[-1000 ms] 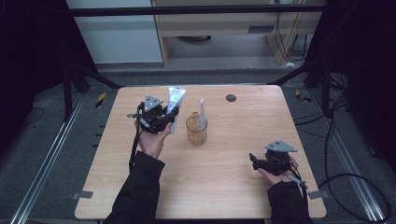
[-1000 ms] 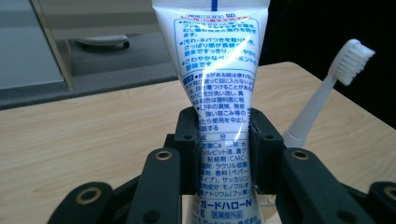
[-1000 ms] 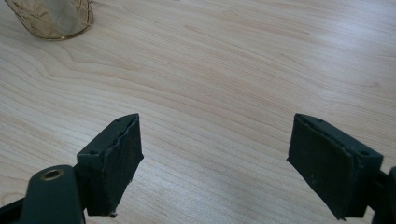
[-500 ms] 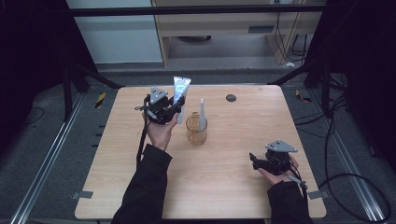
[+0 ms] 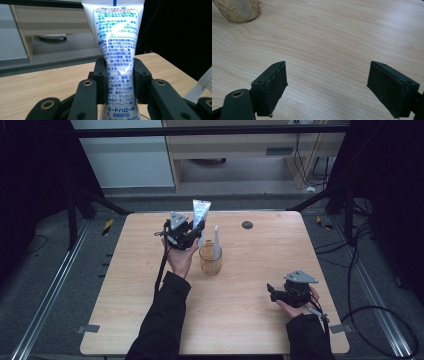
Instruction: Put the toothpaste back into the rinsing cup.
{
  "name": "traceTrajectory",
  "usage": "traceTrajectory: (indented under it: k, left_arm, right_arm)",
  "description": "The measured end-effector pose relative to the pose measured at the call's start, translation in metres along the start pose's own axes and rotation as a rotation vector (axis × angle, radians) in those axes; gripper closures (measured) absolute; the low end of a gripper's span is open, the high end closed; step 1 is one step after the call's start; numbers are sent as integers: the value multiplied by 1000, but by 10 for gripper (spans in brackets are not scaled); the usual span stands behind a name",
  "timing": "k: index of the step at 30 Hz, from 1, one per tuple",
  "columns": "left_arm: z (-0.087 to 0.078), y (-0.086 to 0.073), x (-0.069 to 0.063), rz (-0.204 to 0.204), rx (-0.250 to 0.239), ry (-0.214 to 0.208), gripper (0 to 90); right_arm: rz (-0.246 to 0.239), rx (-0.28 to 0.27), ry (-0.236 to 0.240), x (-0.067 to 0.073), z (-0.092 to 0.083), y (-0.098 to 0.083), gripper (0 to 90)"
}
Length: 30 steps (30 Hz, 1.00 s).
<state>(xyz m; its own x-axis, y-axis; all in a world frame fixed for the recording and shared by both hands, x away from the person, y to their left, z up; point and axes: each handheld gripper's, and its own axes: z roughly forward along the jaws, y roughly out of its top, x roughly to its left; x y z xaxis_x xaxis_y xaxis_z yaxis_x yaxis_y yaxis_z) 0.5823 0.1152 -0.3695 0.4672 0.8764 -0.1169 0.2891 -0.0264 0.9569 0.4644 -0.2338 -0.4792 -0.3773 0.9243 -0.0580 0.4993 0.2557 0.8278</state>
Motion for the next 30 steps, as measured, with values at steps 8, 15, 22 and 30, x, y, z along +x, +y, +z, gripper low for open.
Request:
traceTrajectory:
  k: [8, 15, 22, 30]
  left_arm:
    - [11, -3, -7, 0, -4, -19, 684]
    - [20, -8, -10, 4, 5, -27, 684]
    - [26, -16, -14, 5, 23, -45, 684]
    - [32, -24, -15, 16, 39, -51, 684]
  right_arm:
    - [-3, 2, 0, 1, 0, 0, 159]
    - [-7, 3, 1, 1, 1, -1, 160]
    - [-19, 1, -1, 1, 1, -1, 160]
    - [-23, 6, -1, 1, 1, -1, 161]
